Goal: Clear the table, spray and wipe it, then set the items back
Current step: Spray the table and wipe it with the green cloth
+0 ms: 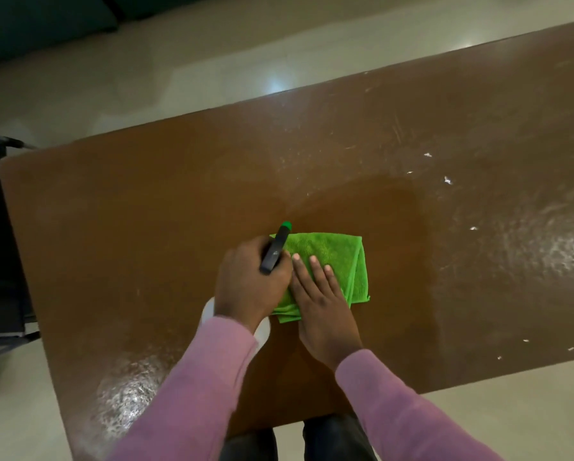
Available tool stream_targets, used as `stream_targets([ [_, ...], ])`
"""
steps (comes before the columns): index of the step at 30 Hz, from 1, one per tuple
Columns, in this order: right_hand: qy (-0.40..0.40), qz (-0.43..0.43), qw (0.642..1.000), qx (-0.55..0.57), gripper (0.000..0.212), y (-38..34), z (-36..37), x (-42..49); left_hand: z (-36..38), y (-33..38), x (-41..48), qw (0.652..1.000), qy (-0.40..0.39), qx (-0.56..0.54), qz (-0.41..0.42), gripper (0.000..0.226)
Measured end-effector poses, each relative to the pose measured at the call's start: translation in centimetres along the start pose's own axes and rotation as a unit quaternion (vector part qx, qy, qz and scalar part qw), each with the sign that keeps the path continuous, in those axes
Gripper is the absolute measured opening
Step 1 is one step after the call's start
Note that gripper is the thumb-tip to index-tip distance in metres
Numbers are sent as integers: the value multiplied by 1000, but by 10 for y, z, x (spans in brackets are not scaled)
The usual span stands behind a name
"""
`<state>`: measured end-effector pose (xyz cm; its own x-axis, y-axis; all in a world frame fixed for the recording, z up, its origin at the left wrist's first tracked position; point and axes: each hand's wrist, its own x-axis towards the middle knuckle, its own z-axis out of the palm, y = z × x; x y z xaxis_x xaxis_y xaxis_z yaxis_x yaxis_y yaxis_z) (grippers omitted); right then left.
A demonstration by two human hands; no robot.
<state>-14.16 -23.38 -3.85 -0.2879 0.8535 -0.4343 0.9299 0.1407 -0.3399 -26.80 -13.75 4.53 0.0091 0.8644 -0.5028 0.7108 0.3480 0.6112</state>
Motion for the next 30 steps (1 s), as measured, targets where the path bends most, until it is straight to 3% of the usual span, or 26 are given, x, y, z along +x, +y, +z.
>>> stream_targets([
  [10,16,-1,1000,-3,73,12,-3,1,11,40,46,999,15,35,29,23],
  [13,69,73,994,47,88,48,-24,19,-2,19,36,998,38,-7,40,18],
  [16,145,191,966,93,84,85,-59,60,-19,-9,26,996,77,-43,27,14],
  [18,157,230,952,128,82,72,-72,87,-26,-23,21,993,102,-52,16,10],
  [20,133,182,967,118,83,32,-70,101,-29,-29,20,990,127,-65,14,13],
  [22,67,49,993,80,82,-9,-56,98,-31,-32,19,987,144,-71,31,17],
  [25,36,-58,997,38,86,8,-53,87,-36,-34,19,983,154,-96,31,26],
  [27,64,-5,997,38,86,58,-66,84,-36,-36,20,983,141,-119,18,33],
  [30,104,150,982,55,84,128,-98,91,-36,-38,23,983,129,-130,8,31],
])
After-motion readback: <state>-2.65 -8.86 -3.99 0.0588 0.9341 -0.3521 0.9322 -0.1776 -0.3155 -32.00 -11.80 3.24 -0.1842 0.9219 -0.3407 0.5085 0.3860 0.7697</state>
